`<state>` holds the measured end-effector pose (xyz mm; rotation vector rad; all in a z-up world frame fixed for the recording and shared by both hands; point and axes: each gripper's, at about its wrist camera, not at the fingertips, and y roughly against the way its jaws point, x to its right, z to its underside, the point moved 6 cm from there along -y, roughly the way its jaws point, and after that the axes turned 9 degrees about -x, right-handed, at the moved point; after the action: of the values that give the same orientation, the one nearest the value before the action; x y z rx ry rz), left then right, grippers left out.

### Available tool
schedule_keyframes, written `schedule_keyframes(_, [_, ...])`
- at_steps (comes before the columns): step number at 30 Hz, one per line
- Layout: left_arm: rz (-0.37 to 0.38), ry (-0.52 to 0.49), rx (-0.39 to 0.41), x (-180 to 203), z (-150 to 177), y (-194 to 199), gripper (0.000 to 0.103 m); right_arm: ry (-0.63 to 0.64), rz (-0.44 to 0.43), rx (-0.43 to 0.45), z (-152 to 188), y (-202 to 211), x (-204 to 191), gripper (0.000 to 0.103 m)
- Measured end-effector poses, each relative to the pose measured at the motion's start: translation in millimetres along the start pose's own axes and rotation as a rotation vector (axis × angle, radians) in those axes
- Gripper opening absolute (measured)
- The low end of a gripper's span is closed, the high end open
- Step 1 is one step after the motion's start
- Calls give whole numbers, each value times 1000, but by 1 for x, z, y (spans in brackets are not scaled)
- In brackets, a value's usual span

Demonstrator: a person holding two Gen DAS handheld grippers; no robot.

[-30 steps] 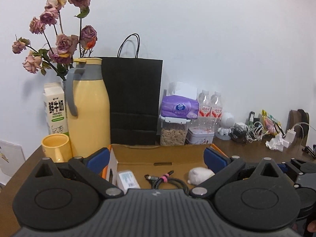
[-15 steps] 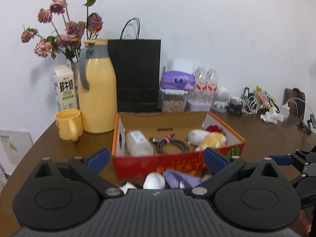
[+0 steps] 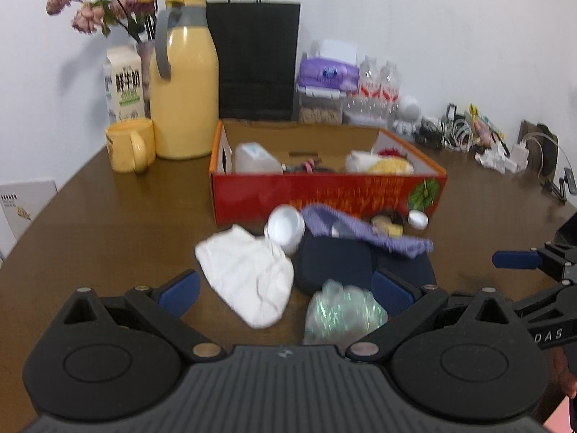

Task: Organize objects
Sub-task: 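Withdraw both grippers from the box back over the table, then grasp the clear sparkly bubble wrap with the left gripper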

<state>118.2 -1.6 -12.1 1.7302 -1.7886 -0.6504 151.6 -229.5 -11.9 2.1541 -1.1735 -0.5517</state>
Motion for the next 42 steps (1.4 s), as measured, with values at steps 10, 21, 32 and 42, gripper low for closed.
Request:
schedule_keyframes(10, [43,-47,-69,25,18,-27,103,-25,7,-37,14,-7,6,103])
schedule_keyframes(21, [77,-64,-76,36,20,-46,71,-31,14,-51,15,-11,10,103])
schedule_keyframes(32, [119,-31,-16,30,18,-38,44,-32,20,-64,14,-18,11,103])
schedule_keyframes(42, [95,-8,83,16,-11,-17,44,-16,27,-47,2,-17,10,103])
